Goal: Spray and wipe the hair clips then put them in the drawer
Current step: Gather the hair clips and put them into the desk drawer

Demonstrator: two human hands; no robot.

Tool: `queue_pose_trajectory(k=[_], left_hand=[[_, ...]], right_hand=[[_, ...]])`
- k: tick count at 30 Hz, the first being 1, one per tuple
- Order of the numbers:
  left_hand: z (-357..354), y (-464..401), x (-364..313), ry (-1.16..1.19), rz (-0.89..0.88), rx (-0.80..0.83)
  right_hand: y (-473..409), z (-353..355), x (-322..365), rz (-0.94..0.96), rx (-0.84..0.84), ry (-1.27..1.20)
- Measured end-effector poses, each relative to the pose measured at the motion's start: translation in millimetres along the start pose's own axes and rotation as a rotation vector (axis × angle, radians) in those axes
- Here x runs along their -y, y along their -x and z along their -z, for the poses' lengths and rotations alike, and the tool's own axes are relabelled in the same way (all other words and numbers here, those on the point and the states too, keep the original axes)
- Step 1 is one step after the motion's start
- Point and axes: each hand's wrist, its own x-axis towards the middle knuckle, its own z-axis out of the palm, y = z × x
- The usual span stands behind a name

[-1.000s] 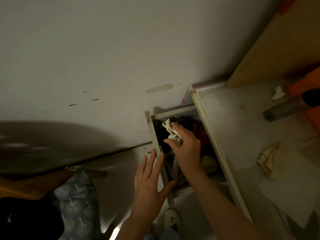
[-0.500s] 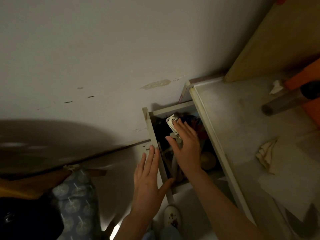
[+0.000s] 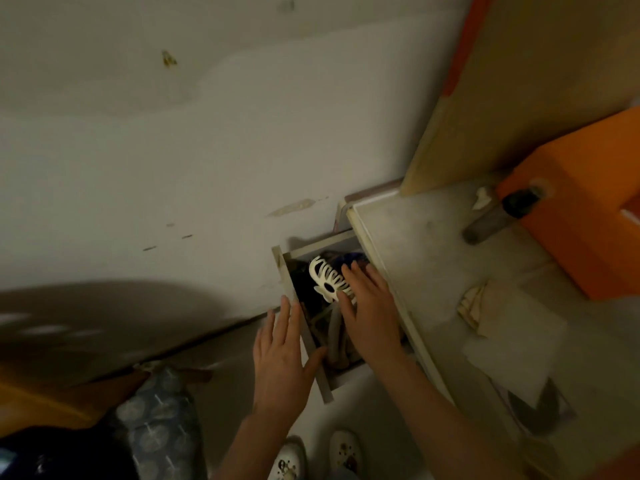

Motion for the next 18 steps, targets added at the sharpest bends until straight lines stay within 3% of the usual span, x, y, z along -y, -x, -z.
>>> queue_pose_trajectory(k=[7,18], left_hand=[[45,-4,-37,-0.109,-0.057,0.006],[95,23,-122,-0.380,-0.307,0.067]], right_hand=[[23,55,21,-0.016,0.002,0.175],[89,156,35,-0.163,-0.100,0.318]])
